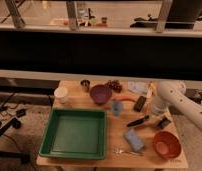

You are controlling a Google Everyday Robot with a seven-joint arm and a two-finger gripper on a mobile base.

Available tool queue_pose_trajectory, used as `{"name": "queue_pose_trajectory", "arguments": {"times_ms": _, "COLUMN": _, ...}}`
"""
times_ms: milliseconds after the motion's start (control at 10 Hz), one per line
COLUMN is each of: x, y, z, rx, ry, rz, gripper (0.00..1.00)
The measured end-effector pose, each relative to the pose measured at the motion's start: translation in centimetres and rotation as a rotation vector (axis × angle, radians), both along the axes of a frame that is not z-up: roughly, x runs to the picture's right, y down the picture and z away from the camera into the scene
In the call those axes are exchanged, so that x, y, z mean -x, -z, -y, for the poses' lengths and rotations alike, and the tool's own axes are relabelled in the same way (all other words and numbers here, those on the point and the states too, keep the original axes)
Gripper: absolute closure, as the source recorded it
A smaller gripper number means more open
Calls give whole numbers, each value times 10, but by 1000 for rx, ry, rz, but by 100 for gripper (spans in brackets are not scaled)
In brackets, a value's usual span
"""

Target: Place brush in purple bowl

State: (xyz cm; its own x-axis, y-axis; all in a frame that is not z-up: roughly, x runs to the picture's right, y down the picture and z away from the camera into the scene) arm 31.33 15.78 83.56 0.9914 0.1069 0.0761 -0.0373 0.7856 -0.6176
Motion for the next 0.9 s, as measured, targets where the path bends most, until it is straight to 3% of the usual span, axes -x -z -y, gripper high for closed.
{"name": "queue_pose_trajectory", "arguments": {"times_ms": 300, "x": -4, "y": 38, "z": 37, "rx": -123, "ry": 6, "rz": -4, "gripper": 84}}
{"name": "queue_pose_trajectory", "arguments": {"times_ms": 500, "x": 0, "y": 71, "z": 67, "rx": -207, "ry": 44, "rz": 12, "gripper": 84}}
{"name": "queue_pose_trajectory", "arguments": {"times_ms": 700, "x": 24, "y": 88, "z": 86, "rx": -259, "ry": 80, "rz": 61, "gripper": 84}}
{"name": "queue_pose_trajectory", "arguments": {"times_ms": 900, "x": 64, "y": 89, "z": 105, "rx": -297, "ry": 114, "rz": 131, "gripper": 84}}
